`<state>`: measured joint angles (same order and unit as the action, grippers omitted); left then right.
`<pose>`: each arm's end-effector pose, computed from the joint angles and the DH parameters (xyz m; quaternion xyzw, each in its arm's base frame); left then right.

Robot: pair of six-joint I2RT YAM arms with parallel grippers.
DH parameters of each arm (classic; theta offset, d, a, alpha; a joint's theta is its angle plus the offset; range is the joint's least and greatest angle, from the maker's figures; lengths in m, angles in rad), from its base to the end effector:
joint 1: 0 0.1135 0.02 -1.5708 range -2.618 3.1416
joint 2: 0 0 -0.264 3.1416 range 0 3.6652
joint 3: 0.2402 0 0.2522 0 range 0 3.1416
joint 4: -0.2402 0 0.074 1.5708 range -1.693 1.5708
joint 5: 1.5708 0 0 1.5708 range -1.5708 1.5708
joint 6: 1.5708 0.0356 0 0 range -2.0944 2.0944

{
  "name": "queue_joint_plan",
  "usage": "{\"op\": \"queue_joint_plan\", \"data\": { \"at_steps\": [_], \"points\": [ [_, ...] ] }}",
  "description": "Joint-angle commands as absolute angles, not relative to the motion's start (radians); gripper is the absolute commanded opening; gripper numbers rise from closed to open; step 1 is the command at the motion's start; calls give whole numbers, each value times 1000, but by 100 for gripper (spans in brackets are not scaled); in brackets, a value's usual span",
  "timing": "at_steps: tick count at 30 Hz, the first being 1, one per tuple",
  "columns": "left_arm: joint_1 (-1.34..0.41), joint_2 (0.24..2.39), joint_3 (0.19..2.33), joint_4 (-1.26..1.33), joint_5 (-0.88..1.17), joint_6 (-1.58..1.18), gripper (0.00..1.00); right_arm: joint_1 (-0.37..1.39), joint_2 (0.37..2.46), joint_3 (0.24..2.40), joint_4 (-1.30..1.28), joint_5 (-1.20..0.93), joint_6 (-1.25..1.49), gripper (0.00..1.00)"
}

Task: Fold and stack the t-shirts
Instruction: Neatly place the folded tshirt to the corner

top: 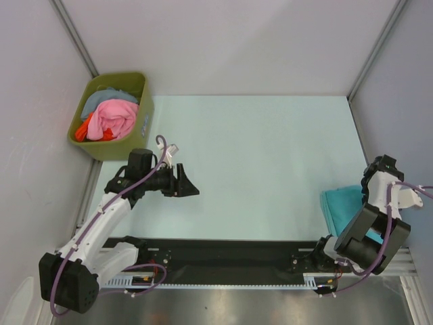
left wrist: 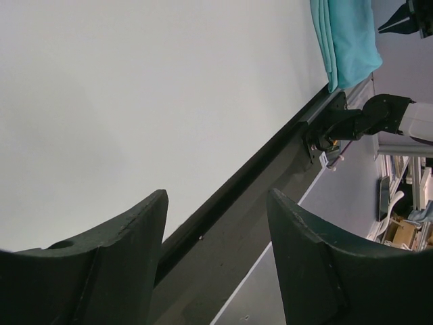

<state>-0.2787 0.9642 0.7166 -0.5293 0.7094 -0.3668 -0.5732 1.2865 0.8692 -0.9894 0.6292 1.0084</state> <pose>0.1799 -0.0756 0.2577 0.0961 0.8699 -0.4188 0.2422 0.1659 -0.1320 0.2211 0.6916 0.6485 -0.2843 0.1427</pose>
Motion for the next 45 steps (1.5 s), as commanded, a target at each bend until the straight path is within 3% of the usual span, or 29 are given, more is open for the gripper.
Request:
{"op": "queue_joint_plan", "data": {
  "at_steps": [1,13,20,24,35,45],
  "points": [
    [-267,950,729,-497,710,-379,66,-626,1287,865,-993,704,916,9],
    [-265,956,749,-518,701,-380,66,-641,1509,804,-801,752,899,9],
    [-264,948,738,-522,696,-377,66,-612,1627,923,-858,784,952,10],
    [-261,931,719,-514,690,-388,66,-589,1560,971,-994,790,1019,11],
    [-252,927,736,-538,684,-371,66,-722,1488,917,-974,853,957,12],
    [-250,943,746,-538,690,-370,66,-724,1620,942,-980,883,946,11]
  ]
}}
